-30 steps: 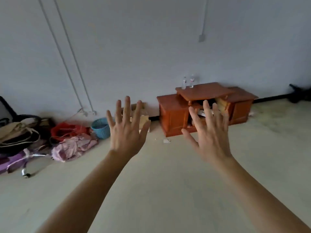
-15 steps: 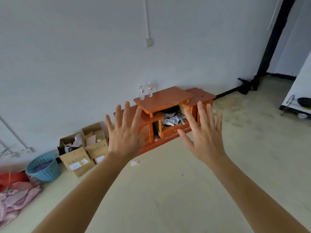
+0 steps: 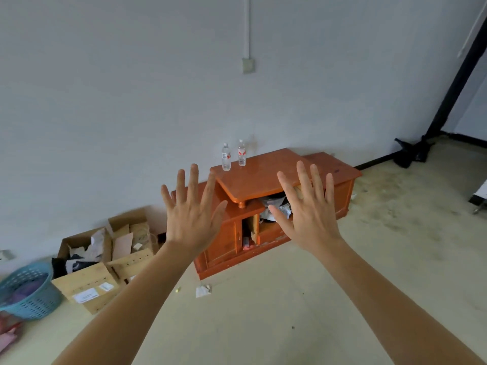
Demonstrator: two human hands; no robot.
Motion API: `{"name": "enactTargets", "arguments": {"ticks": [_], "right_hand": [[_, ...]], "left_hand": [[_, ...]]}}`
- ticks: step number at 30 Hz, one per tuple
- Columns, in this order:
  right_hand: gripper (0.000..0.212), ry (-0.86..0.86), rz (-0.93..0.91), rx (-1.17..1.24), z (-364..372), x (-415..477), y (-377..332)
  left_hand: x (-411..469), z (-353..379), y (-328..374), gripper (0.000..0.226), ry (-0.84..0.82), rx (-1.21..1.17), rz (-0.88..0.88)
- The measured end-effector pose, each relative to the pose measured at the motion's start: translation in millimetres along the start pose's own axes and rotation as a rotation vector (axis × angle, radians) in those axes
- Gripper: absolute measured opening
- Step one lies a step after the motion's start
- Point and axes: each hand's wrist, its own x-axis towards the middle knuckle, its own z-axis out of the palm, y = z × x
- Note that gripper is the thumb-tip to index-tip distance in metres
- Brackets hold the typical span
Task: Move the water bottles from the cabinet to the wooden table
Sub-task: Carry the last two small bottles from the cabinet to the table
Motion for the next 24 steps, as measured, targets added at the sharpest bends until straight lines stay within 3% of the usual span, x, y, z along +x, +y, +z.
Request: {"name": "enactTargets", "arguments": {"ticks": [8,16,24], "right_hand": [[0.074,-0.011,0.066,-0.053,99,128,66],[0.078,-0.061,0.135,-0.013,260,227,154],[0.082,-0.214,0.083,0.132,414,366,220]], "left_hand": [[183,91,-1,0.071,-0.040,-0.026,0.058],[336,221,30,0.070,-0.124,-0.067,0.051],[466,321,56,0.071,-0.196,-0.083,-0.107]]}}
